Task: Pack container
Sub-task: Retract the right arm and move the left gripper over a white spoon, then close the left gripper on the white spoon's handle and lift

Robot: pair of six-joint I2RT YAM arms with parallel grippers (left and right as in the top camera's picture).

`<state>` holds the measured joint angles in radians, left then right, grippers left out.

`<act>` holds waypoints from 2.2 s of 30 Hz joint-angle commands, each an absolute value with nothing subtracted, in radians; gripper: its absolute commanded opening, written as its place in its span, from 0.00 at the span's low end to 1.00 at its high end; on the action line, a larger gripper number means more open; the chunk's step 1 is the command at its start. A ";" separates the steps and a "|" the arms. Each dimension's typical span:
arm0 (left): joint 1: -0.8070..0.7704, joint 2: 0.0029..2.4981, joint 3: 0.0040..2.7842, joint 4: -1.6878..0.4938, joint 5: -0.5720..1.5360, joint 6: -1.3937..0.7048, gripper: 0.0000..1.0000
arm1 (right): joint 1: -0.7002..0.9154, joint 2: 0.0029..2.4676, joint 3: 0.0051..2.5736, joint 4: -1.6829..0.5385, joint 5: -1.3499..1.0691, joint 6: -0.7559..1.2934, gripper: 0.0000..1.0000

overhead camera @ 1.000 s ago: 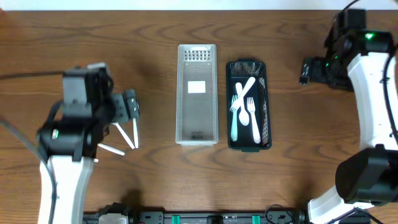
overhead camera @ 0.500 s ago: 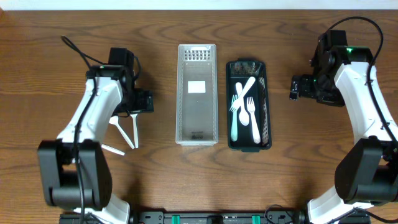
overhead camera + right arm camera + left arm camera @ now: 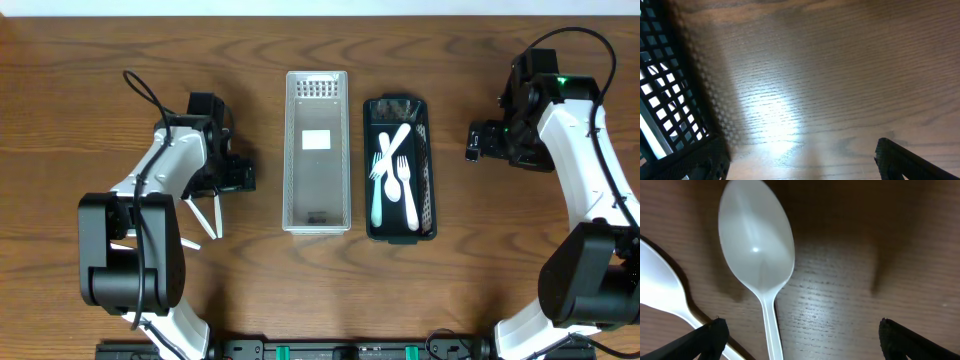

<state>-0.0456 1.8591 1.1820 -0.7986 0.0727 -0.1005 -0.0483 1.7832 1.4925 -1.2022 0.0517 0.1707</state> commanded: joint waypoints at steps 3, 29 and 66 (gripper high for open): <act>-0.029 1.869 1.152 -0.783 0.084 -0.087 0.98 | -0.038 1.774 1.492 -1.203 0.049 0.159 0.99; -0.029 1.868 1.045 -0.665 0.105 -0.087 0.57 | -0.036 1.774 1.492 -1.213 0.048 0.159 0.99; -0.041 1.772 1.187 -0.834 0.105 -0.088 0.06 | -0.042 1.774 1.492 -1.215 0.052 0.155 0.99</act>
<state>-0.0349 1.8362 1.1194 -0.7967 0.0990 -0.0895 -0.0483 1.7832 1.4925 -1.2140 0.0521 0.1703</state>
